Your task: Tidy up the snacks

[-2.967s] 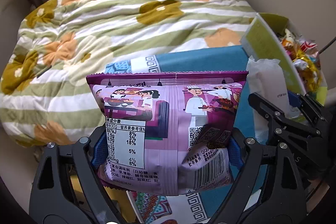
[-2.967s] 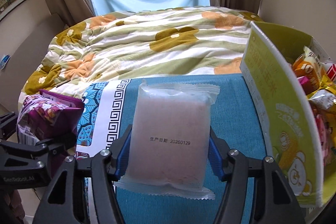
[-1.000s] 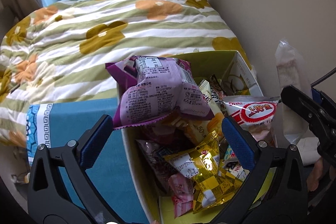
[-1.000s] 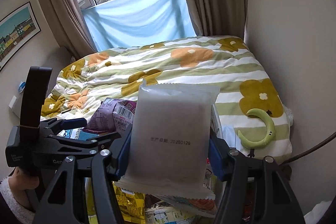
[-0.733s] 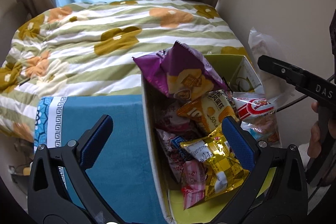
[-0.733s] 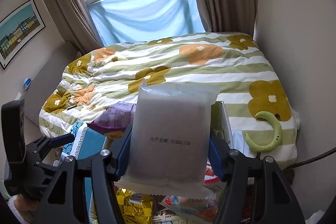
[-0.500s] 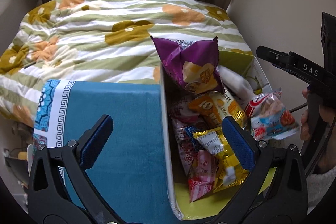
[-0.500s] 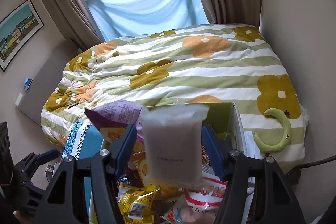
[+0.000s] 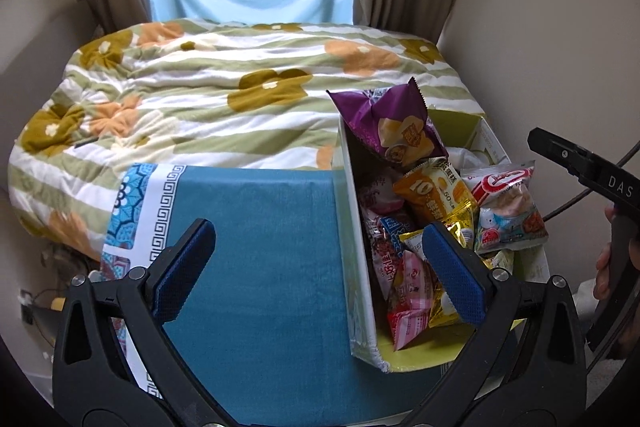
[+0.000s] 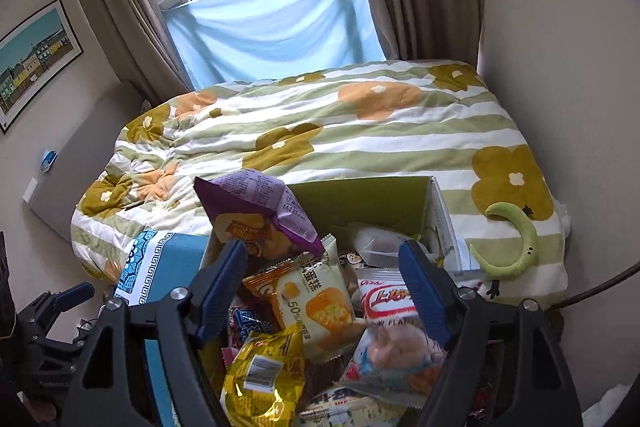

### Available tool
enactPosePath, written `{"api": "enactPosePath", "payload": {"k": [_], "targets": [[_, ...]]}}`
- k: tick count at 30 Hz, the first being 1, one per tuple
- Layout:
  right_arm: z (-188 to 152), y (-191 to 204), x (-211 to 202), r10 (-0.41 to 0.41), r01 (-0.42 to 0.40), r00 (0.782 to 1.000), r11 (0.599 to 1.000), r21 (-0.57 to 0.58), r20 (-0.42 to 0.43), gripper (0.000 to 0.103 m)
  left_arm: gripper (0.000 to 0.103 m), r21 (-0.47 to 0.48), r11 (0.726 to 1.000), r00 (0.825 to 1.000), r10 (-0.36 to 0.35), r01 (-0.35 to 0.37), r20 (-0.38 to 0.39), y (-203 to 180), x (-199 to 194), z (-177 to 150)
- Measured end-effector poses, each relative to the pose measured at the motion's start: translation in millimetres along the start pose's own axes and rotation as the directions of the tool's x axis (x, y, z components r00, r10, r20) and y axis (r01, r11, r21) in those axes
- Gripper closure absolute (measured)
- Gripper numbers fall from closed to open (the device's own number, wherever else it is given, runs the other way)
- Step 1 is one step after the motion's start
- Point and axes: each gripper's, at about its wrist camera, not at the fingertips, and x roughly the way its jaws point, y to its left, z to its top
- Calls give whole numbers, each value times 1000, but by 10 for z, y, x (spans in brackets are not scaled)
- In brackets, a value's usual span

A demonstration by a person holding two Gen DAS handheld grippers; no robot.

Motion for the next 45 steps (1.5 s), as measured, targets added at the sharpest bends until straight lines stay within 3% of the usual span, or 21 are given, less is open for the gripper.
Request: {"api": "enactPosePath", "payload": {"k": [9, 10, 11, 13, 21, 29, 45], "targets": [[-694, 688, -1000, -56, 62, 991, 997, -48, 122, 29, 1, 64, 997, 980, 29, -43, 197, 198, -1146, -467], [-780, 776, -1107, -63, 70, 989, 996, -53, 135, 26, 1, 63, 997, 976, 34, -48, 215, 226, -1274, -543], [-864, 854, -1208, -68, 77, 986, 995, -57, 150, 14, 1, 59, 997, 972, 39, -54, 232, 262, -1388, -616], [-1030, 977, -1406, -82, 95, 979, 994, -59, 187, 5, 1, 50, 997, 963, 48, -64, 265, 343, -1604, -773], [-1528, 1292, -1884, -159, 174, 956, 984, -39, 246, 5, 1, 45, 996, 932, 58, -80, 359, 578, -2204, -1267], [-1708, 1459, -2024, -171, 187, 952, 982, -40, 255, 5, 1, 54, 994, 932, 65, -90, 356, 661, -2330, -1462], [-1757, 1514, -2045, -176, 192, 951, 980, -42, 254, 5, 1, 63, 995, 937, 55, -82, 344, 583, -2278, -1428]]}}
